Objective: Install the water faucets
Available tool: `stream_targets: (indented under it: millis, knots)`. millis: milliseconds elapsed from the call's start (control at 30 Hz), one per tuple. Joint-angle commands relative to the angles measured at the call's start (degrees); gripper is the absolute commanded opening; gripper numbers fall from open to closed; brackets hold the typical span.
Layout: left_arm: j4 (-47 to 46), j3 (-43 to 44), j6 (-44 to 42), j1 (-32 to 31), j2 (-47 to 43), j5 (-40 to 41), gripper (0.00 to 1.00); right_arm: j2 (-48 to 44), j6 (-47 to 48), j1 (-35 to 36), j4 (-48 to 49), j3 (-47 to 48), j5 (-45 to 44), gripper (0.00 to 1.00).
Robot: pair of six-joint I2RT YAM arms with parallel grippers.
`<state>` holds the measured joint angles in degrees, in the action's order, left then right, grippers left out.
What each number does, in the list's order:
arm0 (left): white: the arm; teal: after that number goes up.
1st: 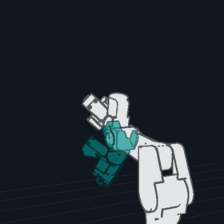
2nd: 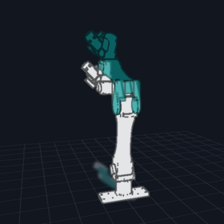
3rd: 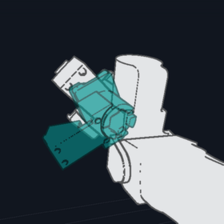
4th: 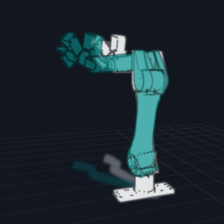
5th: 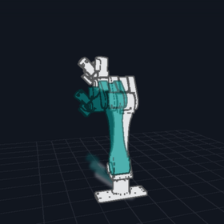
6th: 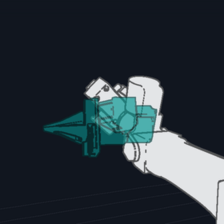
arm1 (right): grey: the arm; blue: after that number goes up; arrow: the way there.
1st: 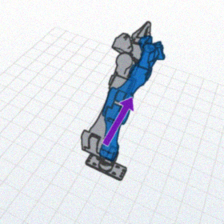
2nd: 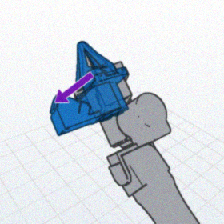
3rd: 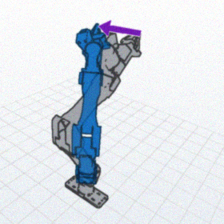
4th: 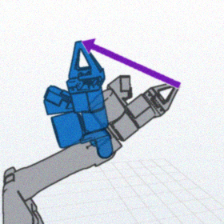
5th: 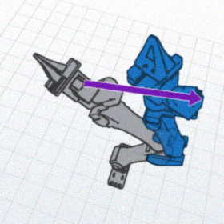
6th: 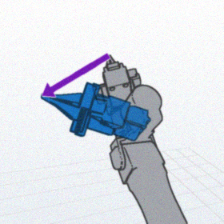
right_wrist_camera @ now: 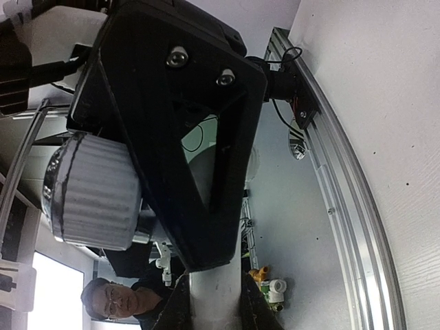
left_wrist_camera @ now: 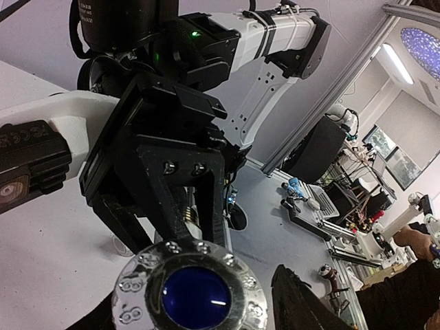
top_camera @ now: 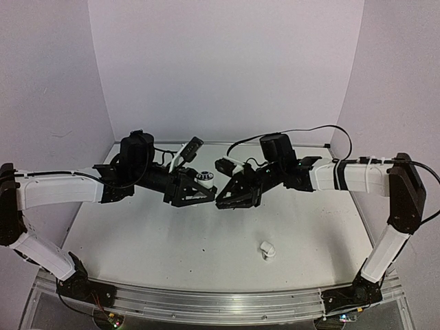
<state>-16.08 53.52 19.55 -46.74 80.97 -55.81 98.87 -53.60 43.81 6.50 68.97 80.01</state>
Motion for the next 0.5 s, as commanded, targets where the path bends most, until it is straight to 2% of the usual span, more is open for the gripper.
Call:
stream_targets:
  millis: [0, 100, 267, 367, 467]
  knots:
    - [-4.21, 0.37, 0.57, -0.63, -0.05, -2.31, 0.63, -0.56, -1.16, 0.05, 3.96, 2.58, -0.83, 0.0]
    - [-4.38, 0.24, 0.75, -0.72, 0.15, -2.77, 0.62, -0.69, -2.06, 0.05, 4.86, 2.49, -0.93, 0.0]
    - [-4.58, -0.85, 0.23, -0.79, 0.15, -2.06, 0.5, -1.37, -4.46, 0.05, 7.55, 1.89, -0.99, 0.0]
    - [-4.71, -1.25, -0.21, -0.81, -0.3, -0.72, 0.37, -1.74, -5.41, 0.02, 8.55, 1.42, -1.21, 0.0]
    - [-4.77, -1.46, -0.76, -0.97, -1.17, -0.03, 0.36, -1.9, -6.45, 0.13, 9.87, 0.89, -1.43, 0.0]
